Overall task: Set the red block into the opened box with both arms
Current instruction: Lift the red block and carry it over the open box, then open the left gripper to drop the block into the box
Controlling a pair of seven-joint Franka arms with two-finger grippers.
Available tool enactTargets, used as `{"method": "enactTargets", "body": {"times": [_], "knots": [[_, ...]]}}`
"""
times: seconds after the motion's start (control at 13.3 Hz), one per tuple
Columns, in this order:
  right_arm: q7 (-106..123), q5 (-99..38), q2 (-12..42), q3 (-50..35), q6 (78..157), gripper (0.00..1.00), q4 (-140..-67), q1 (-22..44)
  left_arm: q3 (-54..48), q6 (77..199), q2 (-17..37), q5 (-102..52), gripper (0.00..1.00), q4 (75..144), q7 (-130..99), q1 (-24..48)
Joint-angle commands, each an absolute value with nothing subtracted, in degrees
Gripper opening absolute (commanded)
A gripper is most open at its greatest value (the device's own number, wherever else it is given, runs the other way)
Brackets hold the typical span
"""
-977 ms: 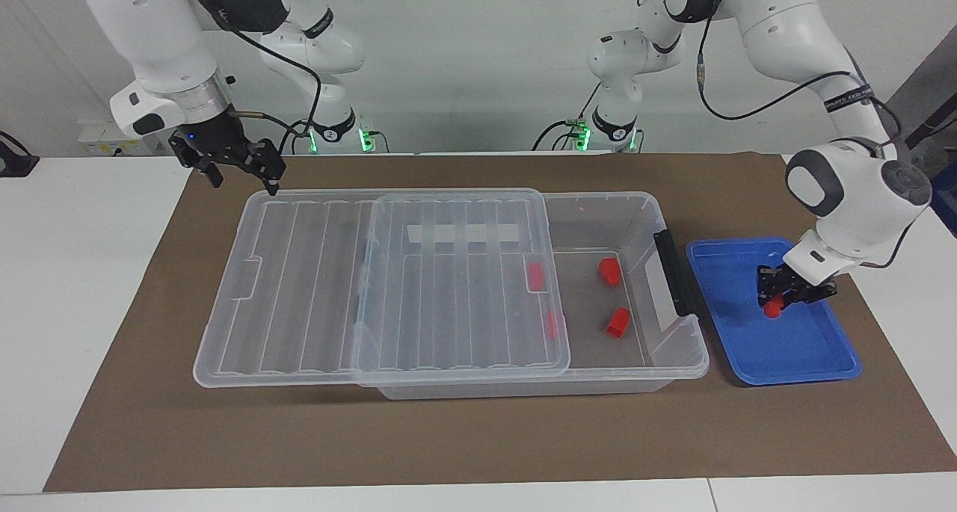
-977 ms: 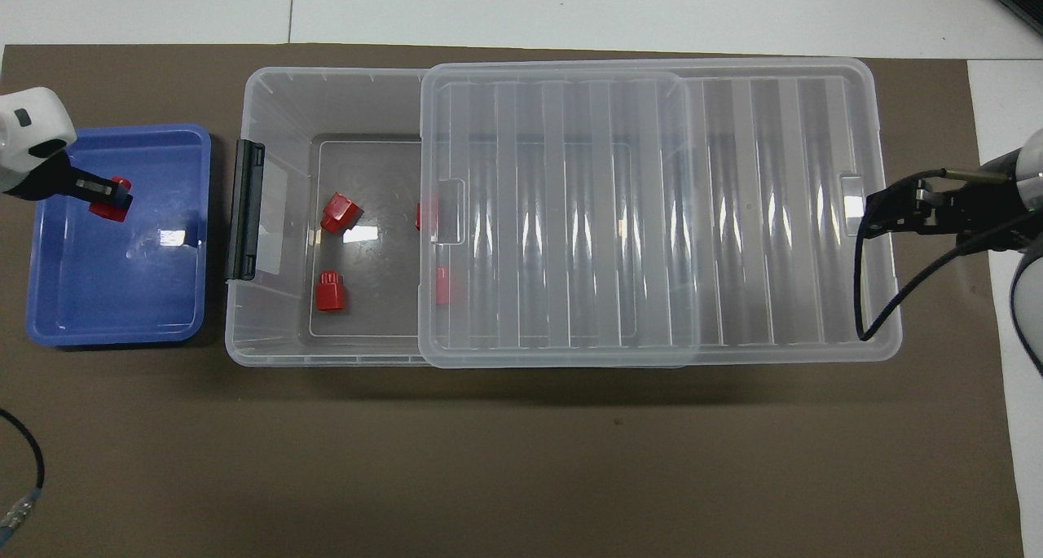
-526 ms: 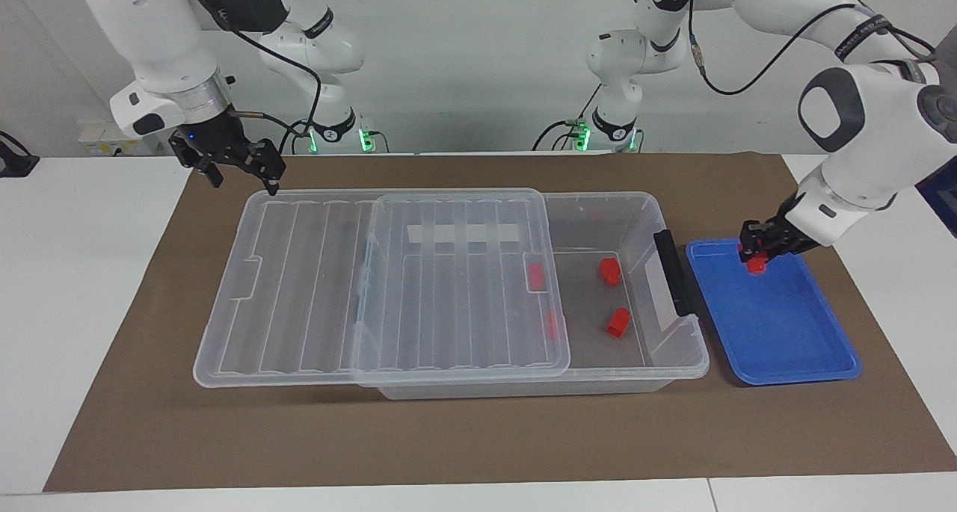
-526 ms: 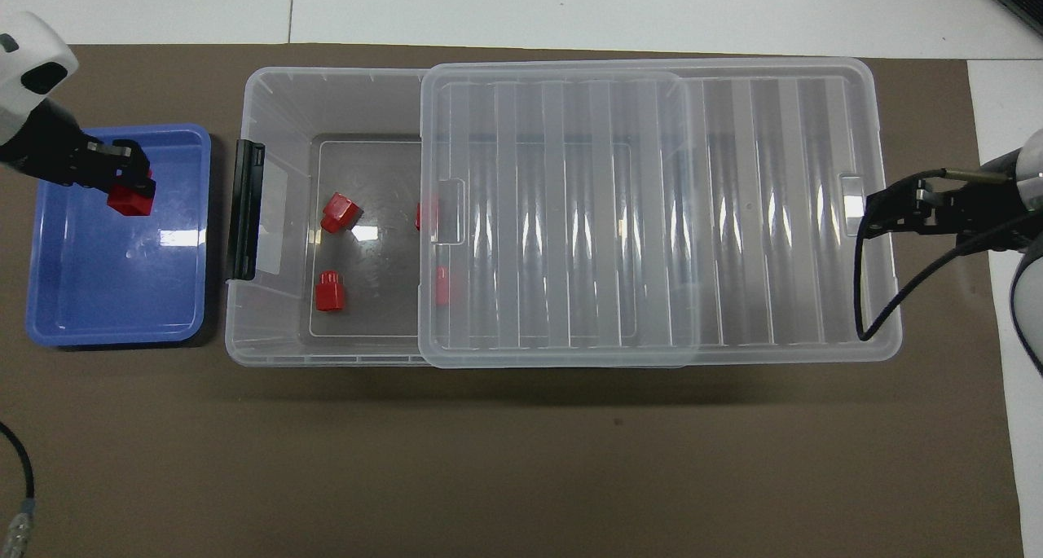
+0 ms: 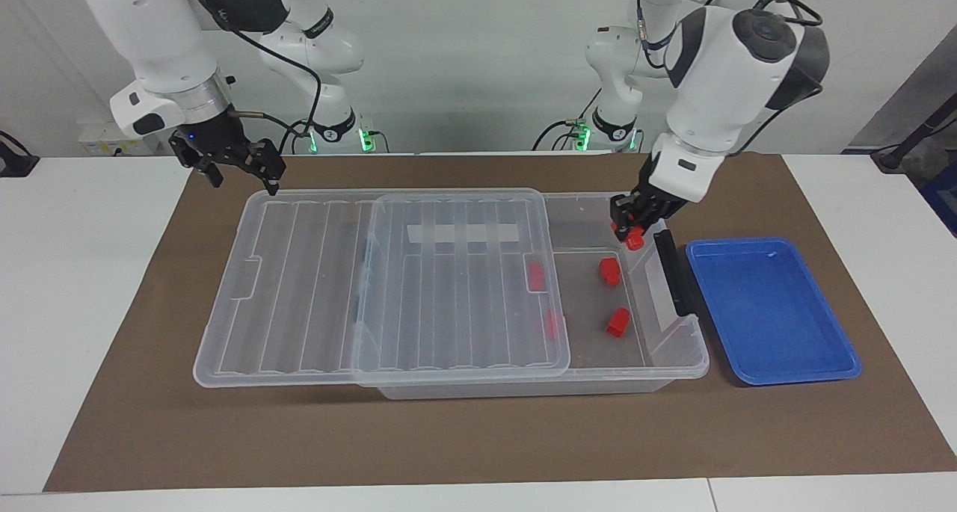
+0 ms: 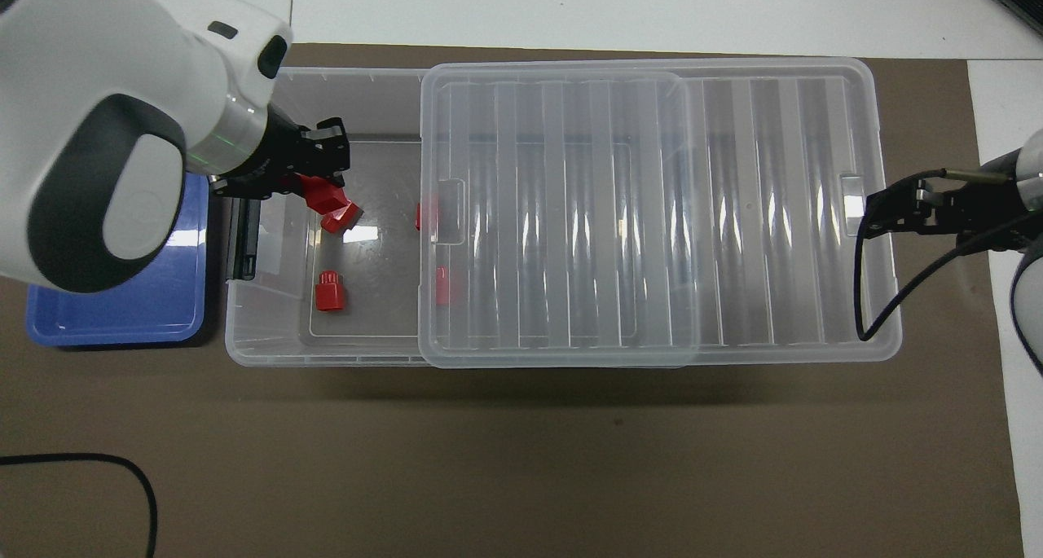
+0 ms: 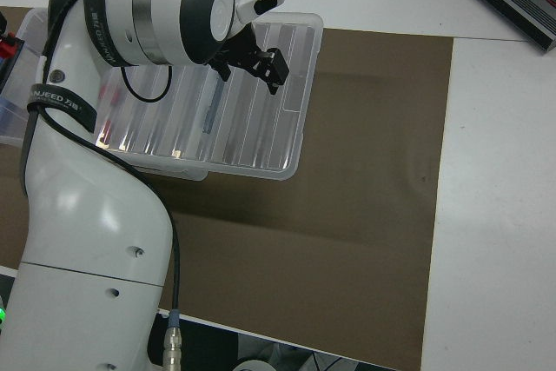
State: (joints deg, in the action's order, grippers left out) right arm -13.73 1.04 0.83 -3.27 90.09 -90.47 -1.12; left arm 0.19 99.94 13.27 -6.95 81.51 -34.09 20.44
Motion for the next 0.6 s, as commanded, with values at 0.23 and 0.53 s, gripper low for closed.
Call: {"method": "enactTargets", "body": {"times": [0.23,0.53], "knots": [[-14.1,0.2,-0.4,-3.4,90.4,1.0,-91.9,-1.6,1.1,126.6,6.4,-4.1,0.0,108.6,-34.8,23.6],[-14.1,0.1,-0.4,-3.5,90.4,1.0,-91.9,-1.6,1.2,132.0,6.7,-1.2,0.0,112.7,-32.7,23.6]]}}
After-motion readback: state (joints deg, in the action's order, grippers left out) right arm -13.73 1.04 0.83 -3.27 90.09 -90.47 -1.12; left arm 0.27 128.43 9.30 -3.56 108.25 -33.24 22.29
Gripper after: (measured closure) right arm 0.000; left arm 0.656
